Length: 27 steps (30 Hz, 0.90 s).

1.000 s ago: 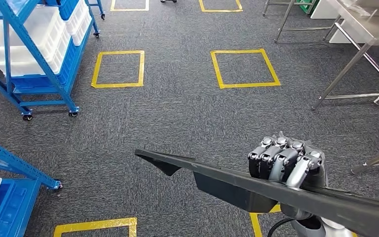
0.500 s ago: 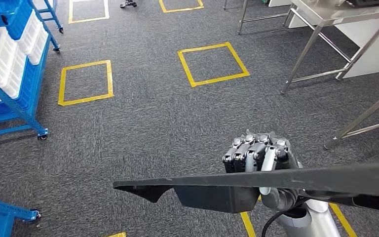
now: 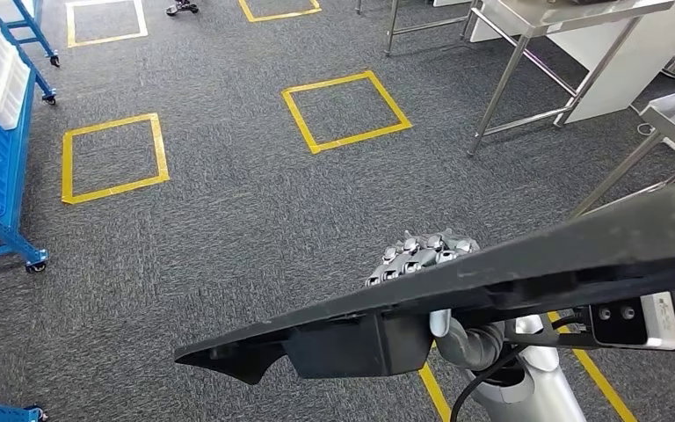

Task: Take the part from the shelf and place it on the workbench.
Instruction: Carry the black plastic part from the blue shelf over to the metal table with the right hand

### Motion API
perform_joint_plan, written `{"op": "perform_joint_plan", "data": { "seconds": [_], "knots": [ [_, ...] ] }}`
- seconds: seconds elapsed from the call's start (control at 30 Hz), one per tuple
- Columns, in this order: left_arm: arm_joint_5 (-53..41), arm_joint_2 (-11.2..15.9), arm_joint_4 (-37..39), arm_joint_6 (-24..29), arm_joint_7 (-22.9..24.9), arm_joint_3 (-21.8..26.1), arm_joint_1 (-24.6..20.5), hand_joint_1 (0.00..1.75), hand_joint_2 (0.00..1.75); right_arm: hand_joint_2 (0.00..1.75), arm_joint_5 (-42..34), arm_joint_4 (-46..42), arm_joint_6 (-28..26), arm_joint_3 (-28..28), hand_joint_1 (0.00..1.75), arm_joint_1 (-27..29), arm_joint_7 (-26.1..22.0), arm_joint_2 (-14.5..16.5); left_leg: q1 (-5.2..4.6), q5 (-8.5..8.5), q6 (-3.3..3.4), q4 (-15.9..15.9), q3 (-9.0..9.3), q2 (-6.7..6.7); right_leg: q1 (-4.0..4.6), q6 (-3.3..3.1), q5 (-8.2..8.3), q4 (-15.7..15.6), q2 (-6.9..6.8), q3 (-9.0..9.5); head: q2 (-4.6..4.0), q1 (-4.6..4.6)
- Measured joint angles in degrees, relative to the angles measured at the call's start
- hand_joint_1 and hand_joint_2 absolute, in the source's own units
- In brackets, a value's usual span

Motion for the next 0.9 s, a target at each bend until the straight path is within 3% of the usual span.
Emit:
{"op": "perform_joint_plan", "data": {
  "seconds": [0.07, 0.1, 0.17, 0.27, 0.3, 0.33, 0.4, 0.43, 0.47, 0.5, 0.57, 0.6, 0.67, 0.73, 0.8, 0.83, 0.9],
  "knots": [
    [-0.16, -0.22, 0.0, 0.08, 0.09, 0.0, -0.08, 0.0, 1.75, 1.75, 0.15, 0.39, -0.02, 0.19, 1.69, -0.41, -0.5, 0.16, -0.12, -0.18, -0.16, -0.08, 0.38, 0.81, 0.77, -0.98, 2.75, -7.65, -2.44, 3.95, 0.0, -0.06],
    [-0.21, -0.32, 0.0, 0.13, 0.1, 0.0, -0.08, 0.0, 1.75, 1.75, 0.18, 0.5, -0.02, 0.25, 1.69, -0.6, -0.64, 0.22, -0.17, -0.24, -0.27, -0.14, 0.52, 1.1, 1.11, -1.37, 3.23, -9.86, -3.57, 5.09, 0.0, -0.12],
    [-0.24, -0.43, 0.0, 0.18, 0.13, 0.0, -0.08, 0.0, 1.75, 1.75, 0.19, 0.6, -0.04, 0.31, 1.69, -0.75, -0.77, 0.27, -0.24, -0.27, -0.44, -0.21, 0.6, 1.36, 1.37, -1.68, 3.11, -10.69, -4.38, 5.43, 0.0, -0.22],
    [-0.24, -0.51, 0.0, 0.34, 0.19, 0.0, -0.16, 0.0, 1.75, 1.75, 0.2, 0.81, -0.38, 0.39, 1.69, -0.97, -0.82, 0.37, -0.03, -0.29, -0.88, -0.48, 0.82, 2.03, 1.56, -1.94, 3.18, -11.02, -3.51, 5.42, 0.0, 0.06],
    [-0.25, -0.61, -0.01, 0.6, 0.23, 0.03, -0.2, 0.0, 1.75, 1.75, 0.41, 1.28, -0.74, 0.43, 1.69, -1.23, -1.42, 0.42, 0.06, -0.99, -1.25, 0.38, 0.73, 1.33, 1.36, -2.15, 3.56, -11.76, -2.56, 5.93, 0.0, 0.12],
    [-0.27, -0.72, -0.02, 0.84, 0.25, 0.06, -0.22, 0.0, 1.75, 1.75, 0.73, 1.85, -1.14, 0.46, 1.69, -1.44, -2.16, 0.43, 0.09, -2.2, -1.55, 2.28, 0.1, 0.37, 1.12, -2.34, 3.92, -12.44, -1.6, 6.44, -0.01, 0.05],
    [-0.39, -0.83, -0.05, 1.3, 0.18, 0.15, -0.07, 0.0, 1.75, 1.75, 1.69, 3.29, -2.06, 0.5, 1.69, -1.71, -3.86, 0.41, 0.12, -5.76, -2.05, 9.31, -3.08, -2.1, 0.58, -2.64, 4.57, -13.62, 0.42, 7.37, -0.01, -0.12],
    [-0.53, -0.78, -0.05, 1.39, 0.09, 0.18, 0.07, 0.0, 1.75, 1.75, 2.1, 3.8, -2.49, 0.5, 1.69, -1.58, -4.28, 0.37, 0.12, -6.72, -2.15, 12.36, -4.84, -2.33, 0.57, -2.66, 4.52, -13.52, 1.16, 7.31, -0.01, -0.19],
    [-0.65, -0.66, -0.06, 1.52, -0.04, 0.22, 0.22, 0.0, 1.75, 1.75, 2.44, 4.26, -2.91, 0.48, 1.69, -1.39, -4.67, 0.26, 0.14, -6.6, -2.24, 13.75, -5.85, -2.4, 0.54, -2.6, 4.44, -13.38, 1.94, 7.28, 0.0, -0.2],
    [-0.75, -0.48, -0.07, 1.71, -0.19, 0.28, 0.34, 0.0, 1.75, 1.75, 2.69, 4.63, -3.31, 0.43, 1.69, -1.19, -5.15, 0.1, 0.18, -5.28, -2.31, 12.87, -5.73, -2.47, 0.47, -2.48, 4.32, -13.17, 2.7, 7.28, 0.0, -0.2],
    [-0.79, 0.01, -0.07, 2.16, -0.61, 0.62, 0.48, 0.0, 1.75, 1.75, 2.91, 5.05, -3.72, 0.14, 1.69, -0.61, -6.32, -0.52, 0.41, -1.11, -2.42, 6.04, -2.84, -3.55, 0.2, -1.99, 3.81, -12.43, 4.08, 7.29, 0.0, -0.19],
    [-0.72, 0.22, -0.07, 2.36, -0.78, 0.89, 0.53, 0.0, 1.75, 1.75, 2.85, 5.12, -3.73, -0.13, 1.69, -0.26, -6.86, -0.98, 0.51, 0.15, -2.44, 2.66, -1.26, -4.59, 0.17, -1.66, 3.48, -11.89, 4.63, 7.09, 0.0, -0.22],
    [-0.44, 0.68, -0.08, 2.79, -0.98, 1.54, 0.54, 0.0, 1.75, 1.75, 2.16, 4.91, -3.31, -0.79, 1.69, 0.66, -7.34, -2.14, 0.47, 0.59, -2.08, -0.38, 0.13, -5.9, 0.1, -1.01, 3.12, -11.22, 5.46, 6.52, 0.0, -0.28],
    [-0.08, 1.13, -0.15, 3.18, -1.03, 2.17, 0.47, 0.0, 1.75, 1.75, 0.41, 4.09, -2.66, -1.88, 1.69, 1.54, -6.73, -3.63, 0.33, 0.55, -1.37, -0.49, 0.12, -5.2, 0.0, -0.52, 3.13, -11.18, 6.2, 6.2, 0.0, -0.33],
    [0.1, 1.6, -0.26, 3.27, -1.1, 2.71, 0.53, 0.0, 1.75, 1.75, -1.35, 2.81, -2.1, -3.38, 1.69, 2.11, -5.73, -5.1, 0.45, 0.58, -0.71, -0.85, 0.38, -4.15, 0.01, -0.07, 2.35, -10.06, 5.1, 5.74, 0.0, -0.14],
    [0.06, 1.79, -0.29, 3.2, -1.17, 2.92, 0.59, 0.0, 1.75, 1.75, -1.87, 2.21, -1.89, -4.11, 1.69, 2.31, -5.39, -5.71, 0.52, 0.57, -0.46, -1.03, 0.51, -3.56, 0.03, 0.21, 1.16, -7.92, 3.83, 4.68, 0.0, 0.0],
    [-0.15, 2.1, -0.33, 2.97, -1.42, 3.2, 0.72, 0.0, 1.75, 1.75, -2.34, 1.41, -1.48, -5.22, 1.69, 3.05, -5.05, -6.57, 0.37, 0.39, -0.09, -1.13, 0.63, -2.45, -0.07, 0.75, -2.12, -0.72, 1.32, 0.8, 0.0, 0.28]
  ]
}}
